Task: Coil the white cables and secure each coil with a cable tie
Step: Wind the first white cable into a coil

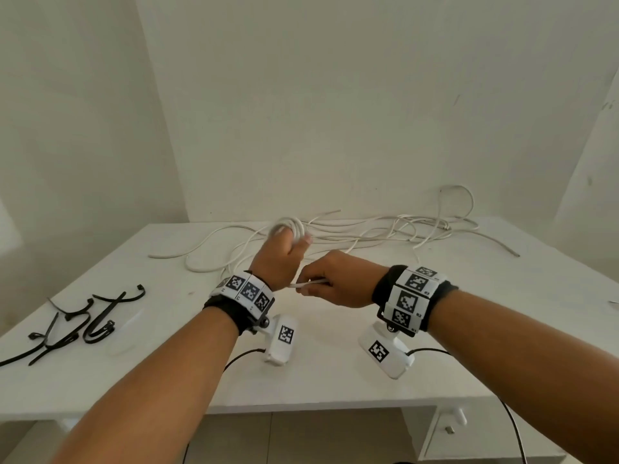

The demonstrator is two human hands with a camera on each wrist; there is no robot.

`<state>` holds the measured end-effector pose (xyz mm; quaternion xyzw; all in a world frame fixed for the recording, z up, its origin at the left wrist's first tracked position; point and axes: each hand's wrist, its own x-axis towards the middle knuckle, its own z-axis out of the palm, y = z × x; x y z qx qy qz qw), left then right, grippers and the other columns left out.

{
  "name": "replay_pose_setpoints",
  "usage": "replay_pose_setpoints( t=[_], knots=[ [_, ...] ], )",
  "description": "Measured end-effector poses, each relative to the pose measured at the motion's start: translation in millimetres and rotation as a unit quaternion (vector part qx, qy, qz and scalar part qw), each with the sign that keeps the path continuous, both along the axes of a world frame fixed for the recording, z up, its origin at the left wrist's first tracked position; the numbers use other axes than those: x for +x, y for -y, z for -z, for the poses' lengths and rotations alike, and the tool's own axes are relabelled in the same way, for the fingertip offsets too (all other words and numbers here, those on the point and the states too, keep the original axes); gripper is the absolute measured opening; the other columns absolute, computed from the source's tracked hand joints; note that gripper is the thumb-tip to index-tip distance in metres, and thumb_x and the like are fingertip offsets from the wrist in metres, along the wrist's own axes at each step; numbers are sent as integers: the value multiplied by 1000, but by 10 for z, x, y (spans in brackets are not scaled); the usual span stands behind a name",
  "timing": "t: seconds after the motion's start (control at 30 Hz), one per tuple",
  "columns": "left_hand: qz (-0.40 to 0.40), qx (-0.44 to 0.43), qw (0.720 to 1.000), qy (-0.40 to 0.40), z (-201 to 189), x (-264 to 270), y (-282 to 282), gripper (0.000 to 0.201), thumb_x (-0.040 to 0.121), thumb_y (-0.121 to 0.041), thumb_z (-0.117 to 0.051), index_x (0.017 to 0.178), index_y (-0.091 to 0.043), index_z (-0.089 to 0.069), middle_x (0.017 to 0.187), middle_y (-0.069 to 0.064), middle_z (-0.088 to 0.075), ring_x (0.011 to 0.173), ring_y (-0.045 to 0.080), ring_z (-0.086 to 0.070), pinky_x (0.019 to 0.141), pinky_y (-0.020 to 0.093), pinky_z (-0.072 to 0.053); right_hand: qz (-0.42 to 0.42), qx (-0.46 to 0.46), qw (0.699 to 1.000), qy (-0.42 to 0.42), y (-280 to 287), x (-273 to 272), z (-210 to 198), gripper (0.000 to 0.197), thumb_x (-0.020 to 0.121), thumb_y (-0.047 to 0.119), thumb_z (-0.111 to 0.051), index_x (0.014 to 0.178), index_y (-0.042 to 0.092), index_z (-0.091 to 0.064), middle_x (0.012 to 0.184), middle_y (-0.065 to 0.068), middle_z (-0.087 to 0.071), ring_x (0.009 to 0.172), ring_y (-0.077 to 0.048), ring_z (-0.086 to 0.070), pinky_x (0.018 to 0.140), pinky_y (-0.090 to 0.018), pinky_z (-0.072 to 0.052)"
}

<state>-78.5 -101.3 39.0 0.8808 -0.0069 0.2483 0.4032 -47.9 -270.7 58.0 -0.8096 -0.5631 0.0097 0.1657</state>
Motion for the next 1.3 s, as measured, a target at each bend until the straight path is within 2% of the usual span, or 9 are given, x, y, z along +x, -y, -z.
replay_pose_setpoints(
  t=[0.07,0.27,0.43,0.63,0.83,0.93,1.0,1.17,1.3],
  knots=[
    [18,51,996,-72,16,-54,5,36,102,-37,-45,75,-13,-40,58,1,-41,52,17,-40,52,29,-36,8,-2,1000,11,27,35,-76,16,97,29,-61,104,19,-71,64,21,-49,59,4,-47,60,-15,-33],
    [124,-24,973,-192,0,-205,40,62,102,-57,-18,76,-12,-52,46,-4,-43,40,16,-34,46,27,-33,29,46,999,5,126,157,-296,9,90,28,-70,92,20,-72,67,20,-56,65,4,-52,59,-12,-35],
    [164,-95,960,-204,19,-245,106,66,91,-69,-24,77,-11,-53,52,-4,-33,44,13,-24,43,21,-25,32,100,994,-18,199,234,-411,8,86,27,-76,85,20,-72,65,22,-62,64,2,-57,59,-11,-41],
    [216,-126,957,-144,-56,-368,198,49,102,-49,-38,72,-11,-46,53,-3,-28,43,12,-19,42,20,-21,43,177,978,-98,328,371,-452,5,85,25,-76,87,20,-76,76,13,-72,70,2,-63,68,-12,-46],
    [280,-203,936,-66,-266,-471,278,41,88,-56,-48,59,-27,-43,49,-4,-25,41,11,-14,39,18,-17,41,260,953,-147,292,425,-421,12,92,30,-67,83,25,-73,52,15,-53,49,-6,-42,53,-17,-38],
    [292,-213,932,-22,-339,-478,313,52,86,-50,-55,58,-9,-39,45,-5,-28,37,10,-18,39,17,-19,23,260,955,-143,238,403,-351,26,100,29,-56,78,28,-69,53,13,-47,50,-8,-39,53,-23,-39],
    [290,-229,929,10,-420,-479,311,59,87,-49,-54,61,2,-38,45,-4,-27,36,10,-19,40,17,-18,25,276,952,-129,208,385,-318,36,102,30,-52,69,37,-63,52,13,-45,48,-8,-37,53,-22,-37],
    [286,-288,910,85,-613,-499,346,41,98,-38,-40,64,-15,-36,45,-4,-24,35,8,-17,37,14,-26,60,255,957,-121,169,372,-187,31,103,37,-49,79,47,-66,59,1,-45,51,-11,-36,54,-21,-35],
    [222,-339,907,116,-621,-361,358,40,97,-48,-34,74,-16,-40,49,-5,-26,36,9,-20,38,17,-25,71,209,970,-102,113,275,-91,27,104,33,-48,85,48,-60,53,17,-50,49,1,-49,55,-11,-34]
  ],
)
